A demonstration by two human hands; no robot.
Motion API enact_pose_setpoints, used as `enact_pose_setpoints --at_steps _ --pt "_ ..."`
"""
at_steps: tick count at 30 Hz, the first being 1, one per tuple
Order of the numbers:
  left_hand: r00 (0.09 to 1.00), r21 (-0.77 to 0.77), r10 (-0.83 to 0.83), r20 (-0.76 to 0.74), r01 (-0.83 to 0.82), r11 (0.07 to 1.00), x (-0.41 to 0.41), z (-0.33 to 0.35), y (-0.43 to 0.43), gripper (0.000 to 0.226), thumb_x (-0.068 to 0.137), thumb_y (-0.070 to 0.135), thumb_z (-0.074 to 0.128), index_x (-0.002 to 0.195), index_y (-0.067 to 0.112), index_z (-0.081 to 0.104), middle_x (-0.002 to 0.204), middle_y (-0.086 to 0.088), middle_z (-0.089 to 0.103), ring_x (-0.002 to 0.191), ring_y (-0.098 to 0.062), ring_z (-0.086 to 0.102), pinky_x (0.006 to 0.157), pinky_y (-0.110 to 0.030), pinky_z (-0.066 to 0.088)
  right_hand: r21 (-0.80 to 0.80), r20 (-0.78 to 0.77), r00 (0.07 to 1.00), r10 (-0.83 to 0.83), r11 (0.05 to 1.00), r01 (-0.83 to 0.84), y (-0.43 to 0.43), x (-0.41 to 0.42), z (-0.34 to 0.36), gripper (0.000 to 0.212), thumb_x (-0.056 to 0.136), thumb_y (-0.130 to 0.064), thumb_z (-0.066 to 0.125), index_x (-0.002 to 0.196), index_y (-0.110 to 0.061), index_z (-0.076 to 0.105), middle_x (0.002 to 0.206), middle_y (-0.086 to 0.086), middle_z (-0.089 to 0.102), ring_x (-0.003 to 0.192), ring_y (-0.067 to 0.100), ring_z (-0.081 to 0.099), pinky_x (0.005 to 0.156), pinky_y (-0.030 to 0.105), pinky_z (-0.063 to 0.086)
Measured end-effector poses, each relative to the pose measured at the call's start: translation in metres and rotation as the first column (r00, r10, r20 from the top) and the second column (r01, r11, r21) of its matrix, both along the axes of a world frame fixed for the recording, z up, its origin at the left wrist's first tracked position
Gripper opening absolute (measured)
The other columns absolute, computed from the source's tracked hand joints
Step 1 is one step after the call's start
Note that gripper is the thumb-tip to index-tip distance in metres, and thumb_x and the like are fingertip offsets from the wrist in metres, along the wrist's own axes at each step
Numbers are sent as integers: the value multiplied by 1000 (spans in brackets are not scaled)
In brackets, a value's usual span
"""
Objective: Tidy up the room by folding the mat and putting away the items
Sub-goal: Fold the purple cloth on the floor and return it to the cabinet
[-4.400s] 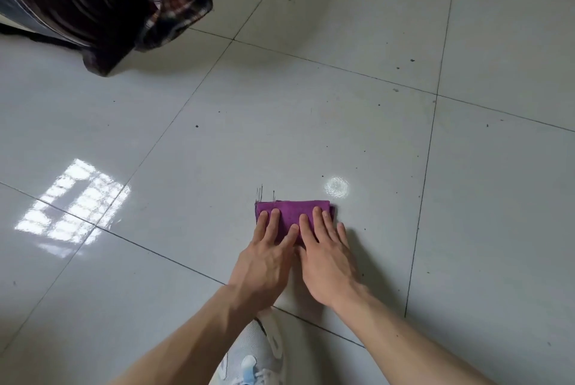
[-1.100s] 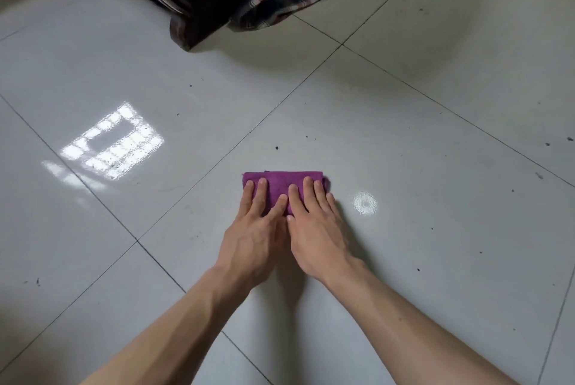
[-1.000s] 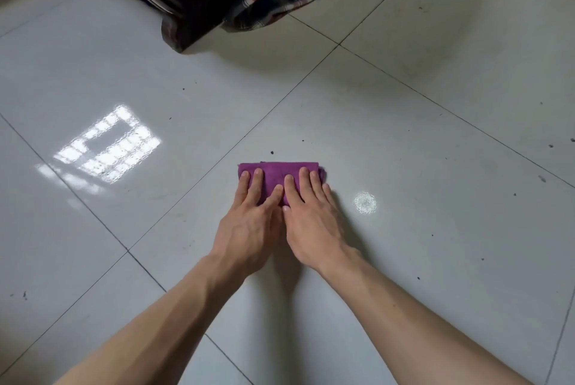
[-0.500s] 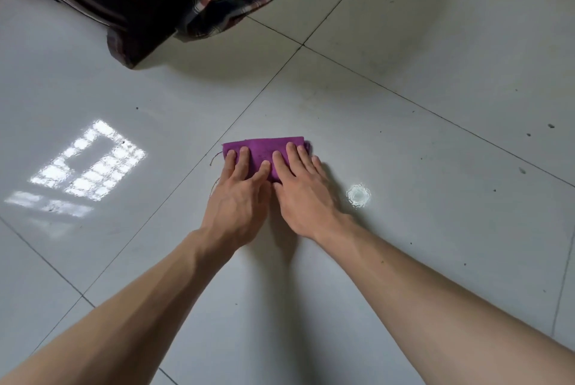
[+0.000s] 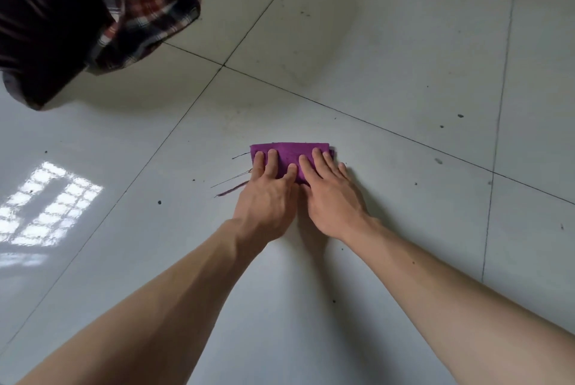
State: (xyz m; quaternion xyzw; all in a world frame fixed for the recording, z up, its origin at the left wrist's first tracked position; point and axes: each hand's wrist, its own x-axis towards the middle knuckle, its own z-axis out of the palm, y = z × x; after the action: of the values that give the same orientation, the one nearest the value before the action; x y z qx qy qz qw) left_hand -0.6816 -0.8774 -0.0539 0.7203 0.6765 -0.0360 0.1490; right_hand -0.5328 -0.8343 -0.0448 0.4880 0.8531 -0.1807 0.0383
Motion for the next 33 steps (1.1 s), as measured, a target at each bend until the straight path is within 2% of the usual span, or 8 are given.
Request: enact_pose_setpoints --at_steps 6,9,13,17,18,22,26,33 --pt "999 -10 -36 -41 35 999 15 5 -20 72 94 36 4 154 8 32 158 -21 36 151 -47 15 123 -54 18 -71 -11 999 -41 997 40 -9 9 4 57 107 -33 31 159 -17 15 168 9 3 155 24 1 124 38 1" --pt "983 47 -150 -109 156 987 23 14 -40 50 90 20 42 132 2 62 135 -17 63 132 -53 48 108 -61 42 -81 -3 999 -36 996 36 -27 16 9 57 108 -33 30 159 -17 13 168 9 2 156 23 0 124 37 1" --pt "970 35 -197 -144 204 978 39 21 -81 58 84 19 31 123 4 71 128 -14 68 126 -51 54 103 -61 47 -140 68 997 -19 990 29 -69 30 13 59 105 -38 16 160 -16 12 168 9 0 156 24 0 122 35 -4" --pt "961 39 -210 -182 221 975 47 27 -116 53 82 15 33 111 6 77 122 -14 71 122 -53 57 113 -57 21 -89 95 993 -71 993 80 -105 35 19 63 88 -41 27 133 -17 64 144 10 55 132 27 56 109 39 34" --pt "959 44 -206 -192 218 975 47 30 -124 51 80 14 35 106 5 78 120 -16 69 118 -54 58 113 -54 15 -61 101 991 -83 994 90 -115 37 21 62 86 -40 28 130 -17 66 141 10 58 129 26 58 107 38 35" --pt "964 73 -193 -184 209 975 53 31 -158 52 77 13 36 104 3 78 118 -18 67 117 -56 56 113 -53 14 -102 166 983 -75 990 93 -151 42 29 67 87 -42 24 137 -17 61 148 12 52 136 26 51 112 39 29" --pt "957 -14 -229 -179 230 973 57 23 -178 57 78 14 30 109 7 78 119 -9 72 118 -51 61 105 -55 27 -172 133 991 -27 984 50 -167 52 31 60 104 -39 16 160 -16 10 168 11 -2 155 26 -3 118 34 -10" --pt "919 -120 -287 -269 263 957 69 27 -230 54 78 16 32 103 11 79 116 -11 72 110 -56 63 102 -62 39 -186 131 991 7 982 17 -211 62 34 59 107 -31 30 160 -16 9 168 12 -1 155 27 -3 125 41 -1"
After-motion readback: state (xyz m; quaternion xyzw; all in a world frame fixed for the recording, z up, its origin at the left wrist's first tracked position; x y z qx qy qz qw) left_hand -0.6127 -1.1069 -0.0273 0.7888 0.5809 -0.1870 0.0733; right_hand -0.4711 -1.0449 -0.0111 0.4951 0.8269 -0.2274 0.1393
